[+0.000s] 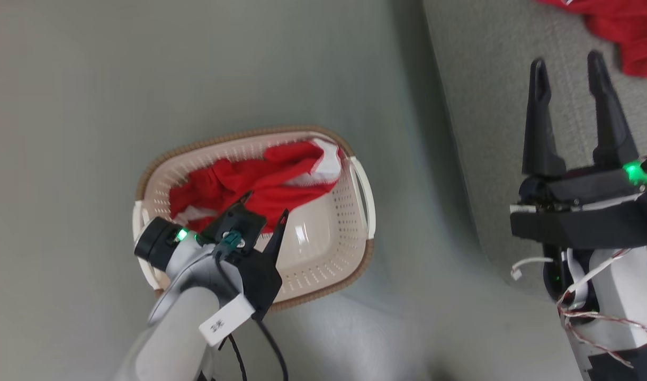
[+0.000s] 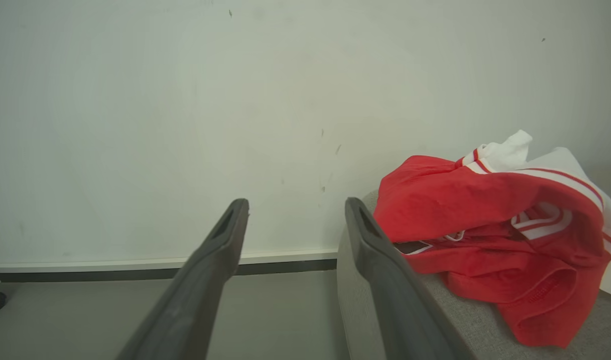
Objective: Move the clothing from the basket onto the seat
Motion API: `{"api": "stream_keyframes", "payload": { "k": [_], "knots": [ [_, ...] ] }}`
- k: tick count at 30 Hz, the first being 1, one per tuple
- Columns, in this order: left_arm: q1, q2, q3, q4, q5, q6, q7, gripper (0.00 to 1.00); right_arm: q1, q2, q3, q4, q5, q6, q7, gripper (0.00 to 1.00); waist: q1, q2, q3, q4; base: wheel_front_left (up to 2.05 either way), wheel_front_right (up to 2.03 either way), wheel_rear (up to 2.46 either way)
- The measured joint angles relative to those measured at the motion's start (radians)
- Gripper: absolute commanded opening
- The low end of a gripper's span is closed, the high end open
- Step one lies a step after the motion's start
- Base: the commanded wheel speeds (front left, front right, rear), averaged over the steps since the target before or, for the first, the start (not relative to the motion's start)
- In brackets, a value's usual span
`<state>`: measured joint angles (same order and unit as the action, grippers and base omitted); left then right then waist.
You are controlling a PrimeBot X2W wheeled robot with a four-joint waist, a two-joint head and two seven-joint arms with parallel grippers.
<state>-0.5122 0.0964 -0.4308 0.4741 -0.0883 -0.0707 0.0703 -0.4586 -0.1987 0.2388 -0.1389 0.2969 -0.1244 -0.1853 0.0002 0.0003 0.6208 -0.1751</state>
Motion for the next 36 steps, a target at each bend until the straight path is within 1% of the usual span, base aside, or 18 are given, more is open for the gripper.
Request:
{"api": "stream_keyframes", "payload": {
  "k": [3,6,16,17,21,24,31,36],
  "knots": [
    [-0.036,0.004,-0.015,0.040,0.031,-0.004,0.008,1.00,-0.035,0.003,0.001,-0.013,0.000,0.000,-0.001,1.00,0.0000,0.0000,0.045,-0.008,0.00,0.00,0.00],
    [-0.069,0.012,-0.025,0.075,0.039,-0.010,0.010,1.00,-0.068,0.008,0.003,-0.020,0.000,0.001,-0.001,1.00,0.0000,0.0000,0.091,-0.017,0.00,0.00,0.00],
    [-0.203,0.045,-0.024,0.163,0.065,-0.019,0.014,1.00,-0.157,0.022,0.003,-0.063,0.000,0.008,-0.010,1.00,-0.0001,-0.0001,0.241,-0.049,0.00,0.00,0.00],
    [-0.203,0.045,-0.024,0.163,0.065,-0.019,0.014,1.00,-0.157,0.022,0.003,-0.063,0.000,0.008,-0.010,1.00,-0.0001,-0.0001,0.241,-0.049,0.00,0.00,0.00],
    [-0.247,0.063,-0.023,0.204,0.085,-0.026,0.016,1.00,-0.186,0.025,0.000,-0.064,0.000,0.010,-0.020,1.00,-0.0001,-0.0001,0.300,-0.061,0.00,0.00,0.00],
    [-0.266,0.063,-0.022,0.231,0.086,-0.026,0.010,1.00,-0.194,0.029,-0.001,-0.058,0.000,0.010,-0.029,1.00,-0.0001,-0.0001,0.339,-0.069,0.00,0.00,0.00],
    [-0.301,0.080,-0.014,0.296,0.092,-0.024,-0.015,1.00,-0.210,0.042,0.001,-0.031,0.000,0.014,-0.043,1.00,-0.0001,-0.0001,0.399,-0.088,0.00,0.00,0.00],
    [-0.343,0.085,-0.015,0.320,0.111,-0.002,-0.041,1.00,-0.210,0.046,0.000,-0.015,0.000,0.015,-0.048,1.00,-0.0002,-0.0001,0.413,-0.096,0.00,0.00,0.00]
  ]
}}
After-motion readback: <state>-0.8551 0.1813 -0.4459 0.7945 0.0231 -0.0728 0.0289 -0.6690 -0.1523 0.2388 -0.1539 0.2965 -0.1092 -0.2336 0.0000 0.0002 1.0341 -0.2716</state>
